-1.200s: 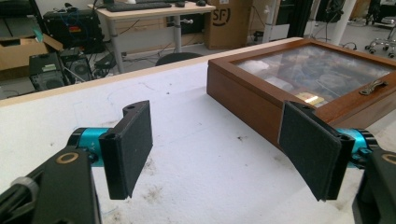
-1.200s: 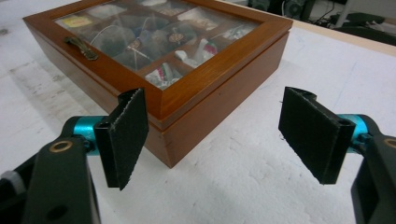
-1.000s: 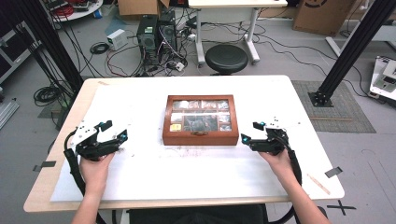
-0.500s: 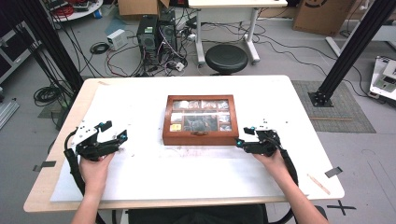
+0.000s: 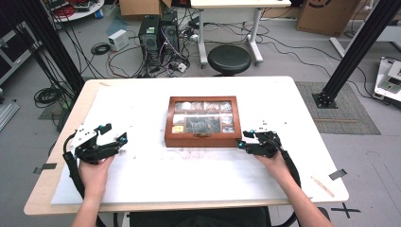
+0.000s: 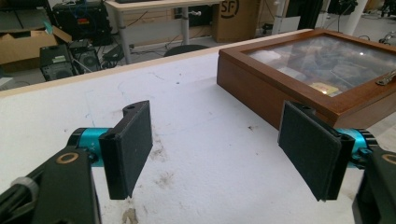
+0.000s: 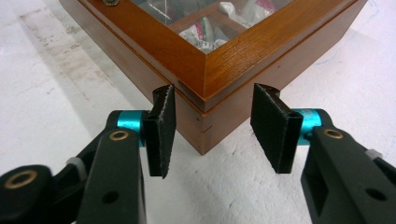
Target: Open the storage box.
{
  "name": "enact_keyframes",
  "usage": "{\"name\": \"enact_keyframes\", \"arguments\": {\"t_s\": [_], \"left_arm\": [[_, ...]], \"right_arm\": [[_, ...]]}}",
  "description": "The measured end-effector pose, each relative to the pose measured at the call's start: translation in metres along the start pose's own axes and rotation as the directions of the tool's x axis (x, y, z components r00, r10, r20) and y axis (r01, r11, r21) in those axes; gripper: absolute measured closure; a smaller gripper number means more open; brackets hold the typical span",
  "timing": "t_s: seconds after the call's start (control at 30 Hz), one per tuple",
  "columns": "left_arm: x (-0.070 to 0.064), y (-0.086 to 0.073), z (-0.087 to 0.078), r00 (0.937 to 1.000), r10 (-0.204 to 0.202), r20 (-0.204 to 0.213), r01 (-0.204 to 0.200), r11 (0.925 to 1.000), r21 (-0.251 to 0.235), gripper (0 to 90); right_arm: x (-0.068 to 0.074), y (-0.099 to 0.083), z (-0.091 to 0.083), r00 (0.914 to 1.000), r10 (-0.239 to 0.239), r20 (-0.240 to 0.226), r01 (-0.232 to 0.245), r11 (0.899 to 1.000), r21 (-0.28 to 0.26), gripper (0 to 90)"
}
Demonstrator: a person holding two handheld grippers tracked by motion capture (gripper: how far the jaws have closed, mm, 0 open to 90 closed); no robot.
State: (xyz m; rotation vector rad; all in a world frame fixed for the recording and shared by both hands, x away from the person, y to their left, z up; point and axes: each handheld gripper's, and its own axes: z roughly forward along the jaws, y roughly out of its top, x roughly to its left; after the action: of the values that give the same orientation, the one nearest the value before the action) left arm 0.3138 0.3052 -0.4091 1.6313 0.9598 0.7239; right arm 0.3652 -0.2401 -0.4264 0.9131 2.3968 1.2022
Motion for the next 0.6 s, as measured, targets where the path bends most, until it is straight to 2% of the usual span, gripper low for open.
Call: {"name": "enact_keyframes", "arguments": {"t_s": [0.33, 0.6], "left_arm": [[0.0002, 0.0001, 0.0007, 1.0, 0.006, 0.002, -0.006, 1.0, 0.005, 26.2], [0.0003, 0.0001, 0.0011, 1.0, 0.007, -0.001, -0.007, 0.9999, 0.008, 26.2]], "right_arm": [[0.0022, 0.0012, 0.0026, 0.9997, -0.023, 0.001, 0.023, 1.0, 0.02, 56.6], [0.0047, 0.0032, 0.0001, 0.999, -0.042, 0.017, 0.042, 0.999, 0.011, 60.8]]}}
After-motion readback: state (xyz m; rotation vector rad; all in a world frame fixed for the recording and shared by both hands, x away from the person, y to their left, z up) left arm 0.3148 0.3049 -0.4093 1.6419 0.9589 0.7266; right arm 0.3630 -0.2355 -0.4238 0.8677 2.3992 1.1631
